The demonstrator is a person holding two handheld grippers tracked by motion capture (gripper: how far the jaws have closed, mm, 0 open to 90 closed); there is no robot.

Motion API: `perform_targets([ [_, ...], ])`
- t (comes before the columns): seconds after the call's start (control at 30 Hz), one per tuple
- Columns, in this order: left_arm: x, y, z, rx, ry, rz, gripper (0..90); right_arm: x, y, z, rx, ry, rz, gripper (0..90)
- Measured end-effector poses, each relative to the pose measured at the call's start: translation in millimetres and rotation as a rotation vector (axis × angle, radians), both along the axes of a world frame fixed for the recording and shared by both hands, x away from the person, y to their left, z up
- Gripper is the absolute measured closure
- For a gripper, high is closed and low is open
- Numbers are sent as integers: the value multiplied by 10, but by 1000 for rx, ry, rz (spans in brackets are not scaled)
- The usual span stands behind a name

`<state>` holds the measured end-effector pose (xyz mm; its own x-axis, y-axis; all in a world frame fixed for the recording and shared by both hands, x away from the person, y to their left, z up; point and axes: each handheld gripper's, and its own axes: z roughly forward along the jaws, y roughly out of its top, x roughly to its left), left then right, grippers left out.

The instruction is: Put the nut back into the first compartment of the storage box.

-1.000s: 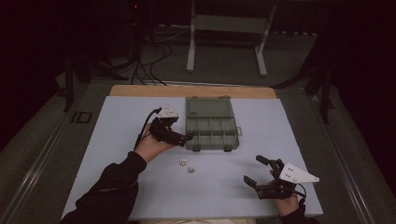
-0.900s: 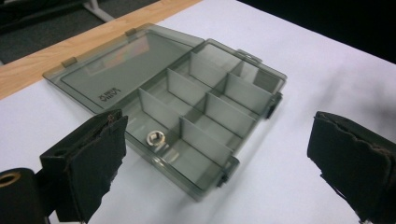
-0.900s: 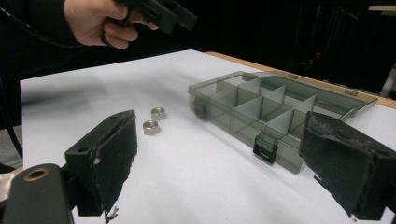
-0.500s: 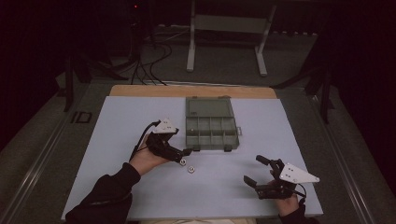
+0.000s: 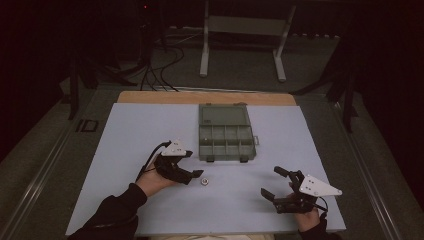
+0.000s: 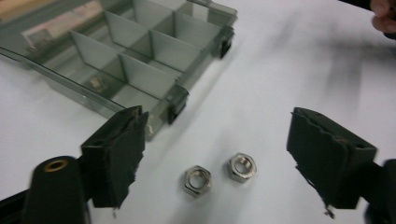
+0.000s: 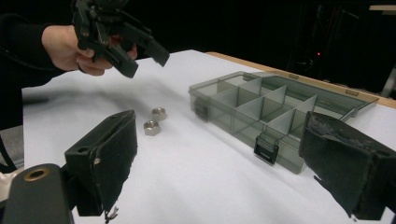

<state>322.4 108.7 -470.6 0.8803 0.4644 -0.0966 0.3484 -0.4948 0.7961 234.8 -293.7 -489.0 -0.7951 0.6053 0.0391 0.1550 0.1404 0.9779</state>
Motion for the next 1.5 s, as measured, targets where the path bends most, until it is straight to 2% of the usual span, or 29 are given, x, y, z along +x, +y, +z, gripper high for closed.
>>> perform_targets([
  [0.1,-4,-2,-53,3,4,-6,270,1,-2,0,0,-1,0,115],
  [0.13,-8,-11,-96,15,3,-9,314,-1,-3,1,1,-1,1,115],
  [0.17,-8,-11,-96,15,3,-9,327,-1,-3,1,1,-1,1,115],
  [0.2,-9,-25,-142,36,3,-12,327,-2,-3,2,0,-1,0,115],
  [0.47,7,-47,-270,76,8,-18,464,-4,-7,5,1,-2,1,115],
  [1.0,40,-126,-446,186,10,-17,515,-6,-11,7,5,-1,0,115],
  [1.37,95,-153,-478,198,17,-30,629,-7,-13,8,7,0,0,115],
  [1.5,99,-142,-484,187,24,-35,675,-9,-13,8,7,1,-1,115],
])
